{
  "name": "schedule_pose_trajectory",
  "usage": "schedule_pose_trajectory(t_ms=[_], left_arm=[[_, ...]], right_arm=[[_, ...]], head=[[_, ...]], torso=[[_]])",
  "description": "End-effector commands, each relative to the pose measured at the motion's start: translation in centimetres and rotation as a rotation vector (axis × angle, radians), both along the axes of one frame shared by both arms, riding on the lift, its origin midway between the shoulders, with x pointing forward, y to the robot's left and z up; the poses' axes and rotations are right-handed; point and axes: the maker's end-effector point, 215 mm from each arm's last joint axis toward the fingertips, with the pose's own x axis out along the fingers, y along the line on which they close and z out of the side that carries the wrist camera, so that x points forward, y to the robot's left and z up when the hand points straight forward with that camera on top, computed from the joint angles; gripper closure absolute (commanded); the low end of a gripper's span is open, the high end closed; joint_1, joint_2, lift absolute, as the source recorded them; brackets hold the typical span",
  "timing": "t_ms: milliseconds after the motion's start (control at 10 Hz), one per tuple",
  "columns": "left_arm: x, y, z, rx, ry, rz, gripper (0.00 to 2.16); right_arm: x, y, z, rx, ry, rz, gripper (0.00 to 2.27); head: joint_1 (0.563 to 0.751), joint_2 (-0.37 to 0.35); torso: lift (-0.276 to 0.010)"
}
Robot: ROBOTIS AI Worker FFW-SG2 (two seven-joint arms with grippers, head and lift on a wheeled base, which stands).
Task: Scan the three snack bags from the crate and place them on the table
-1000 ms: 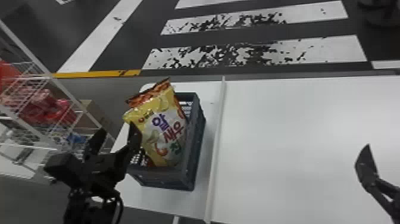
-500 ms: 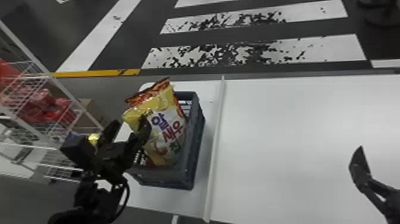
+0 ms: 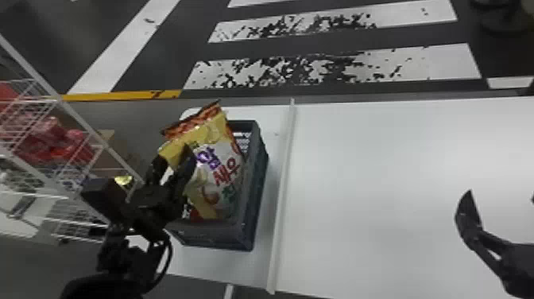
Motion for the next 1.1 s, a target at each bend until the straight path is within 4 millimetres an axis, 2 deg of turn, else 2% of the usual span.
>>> schedule_pose_trajectory(t_ms=[0, 200, 400, 600, 800, 1000], left_arm=[[-0.1, 0.2, -0.3, 0.0, 0.017, -0.003, 1.96], [-1.0, 0.1, 1.9, 0.012, -0.001, -0.009, 1.96], [-2.1, -1.0, 6.7, 0.038, -0.07, -0.047, 1.96], [-2.2, -1.8, 9.3, 0.054, -0.12, -0.067, 1.95], [-3.0, -3.4, 13.0, 0.07, -0.187, -0.093, 1.95], [-3.6, -6.3, 17.4, 0.009, -0.259, -0.147, 1.95]], right_arm=[[0.2, 0.3, -0.1, 0.003, -0.001, 0.003, 0.11], [0.2, 1.0, -0.2, 0.009, 0.001, 0.013, 0.11], [0.4, 0.3, -0.5, -0.003, 0.012, -0.021, 0.11], [0.4, 0.2, -0.3, -0.003, 0.007, -0.023, 0.11], [0.5, 0.0, -0.2, -0.011, 0.004, -0.028, 0.11], [1.0, -0.2, 0.1, -0.017, -0.001, -0.039, 0.11]], head=[[0.695, 0.253], [0.695, 0.261], [0.695, 0.26], [0.695, 0.248], [0.695, 0.236], [0.695, 0.213]], torso=[[-0.062], [-0.062], [-0.062], [-0.062], [-0.062], [-0.062]])
